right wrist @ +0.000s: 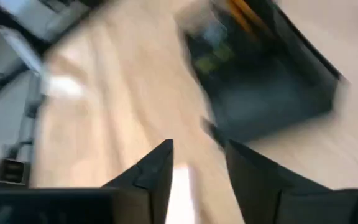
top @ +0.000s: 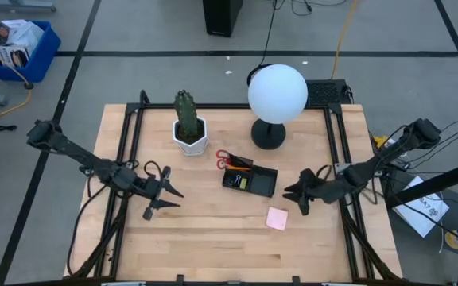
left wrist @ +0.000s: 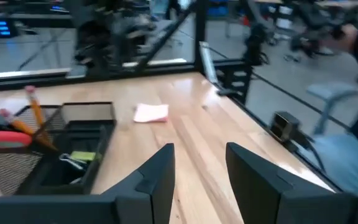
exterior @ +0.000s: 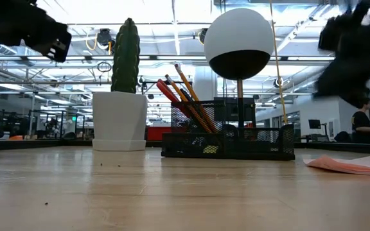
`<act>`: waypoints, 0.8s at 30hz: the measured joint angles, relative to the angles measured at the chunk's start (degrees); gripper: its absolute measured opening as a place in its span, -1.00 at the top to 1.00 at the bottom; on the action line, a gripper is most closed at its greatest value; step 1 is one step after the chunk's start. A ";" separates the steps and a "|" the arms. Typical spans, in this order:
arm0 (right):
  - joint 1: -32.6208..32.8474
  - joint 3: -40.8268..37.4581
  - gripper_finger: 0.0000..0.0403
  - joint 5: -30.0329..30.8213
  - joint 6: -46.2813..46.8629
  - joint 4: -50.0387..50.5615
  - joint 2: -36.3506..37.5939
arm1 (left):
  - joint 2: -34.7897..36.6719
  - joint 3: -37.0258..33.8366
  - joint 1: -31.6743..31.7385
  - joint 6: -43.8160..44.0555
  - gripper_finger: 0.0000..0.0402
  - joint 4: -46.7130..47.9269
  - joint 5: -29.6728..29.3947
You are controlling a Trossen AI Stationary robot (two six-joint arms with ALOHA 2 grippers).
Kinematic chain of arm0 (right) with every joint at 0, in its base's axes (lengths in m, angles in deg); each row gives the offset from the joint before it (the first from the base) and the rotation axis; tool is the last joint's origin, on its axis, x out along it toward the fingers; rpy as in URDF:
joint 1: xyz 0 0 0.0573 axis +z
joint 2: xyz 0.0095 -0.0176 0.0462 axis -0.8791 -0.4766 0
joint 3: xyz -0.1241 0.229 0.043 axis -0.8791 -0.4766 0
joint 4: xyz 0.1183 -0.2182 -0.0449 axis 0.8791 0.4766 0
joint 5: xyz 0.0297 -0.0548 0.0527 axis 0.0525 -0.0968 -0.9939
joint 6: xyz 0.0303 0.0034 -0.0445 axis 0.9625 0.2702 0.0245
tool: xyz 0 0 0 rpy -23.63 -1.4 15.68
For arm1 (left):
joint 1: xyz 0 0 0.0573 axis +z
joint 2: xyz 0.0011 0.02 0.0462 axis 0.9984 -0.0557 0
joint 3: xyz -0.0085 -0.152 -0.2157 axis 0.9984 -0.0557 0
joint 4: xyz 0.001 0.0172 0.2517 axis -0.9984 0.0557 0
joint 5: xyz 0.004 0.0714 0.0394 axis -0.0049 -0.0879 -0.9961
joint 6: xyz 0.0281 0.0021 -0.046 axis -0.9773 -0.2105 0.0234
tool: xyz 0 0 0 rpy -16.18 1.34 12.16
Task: Pick and place office supplies into organizer
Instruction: Put the pink sticky note into the black desk organizer
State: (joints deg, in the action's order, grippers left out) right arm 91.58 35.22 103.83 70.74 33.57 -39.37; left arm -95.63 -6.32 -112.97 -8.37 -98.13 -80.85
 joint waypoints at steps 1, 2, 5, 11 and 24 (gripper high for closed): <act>-1.08 0.00 0.26 -1.93 1.79 2.12 -0.04 | 1.32 0.00 0.41 -0.44 0.26 1.67 1.44; -2.06 0.08 0.21 -3.76 2.91 2.76 0.12 | 2.79 0.00 0.72 -0.90 0.26 3.58 2.73; -4.56 0.44 0.07 -8.81 6.31 4.82 0.25 | 7.03 0.00 1.53 -0.80 0.26 9.07 3.54; -6.22 -0.12 -0.05 -16.76 12.48 10.18 -0.60 | 10.83 0.00 1.21 0.63 0.25 12.46 3.45; -4.45 -0.94 0.02 -25.55 19.61 -0.23 -12.11 | 10.94 0.02 0.03 -1.92 0.25 11.91 3.19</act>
State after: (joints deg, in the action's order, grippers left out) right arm 87.12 34.29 78.28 90.34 33.34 -51.48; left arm -84.69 -6.30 -112.93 -10.29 -86.22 -77.66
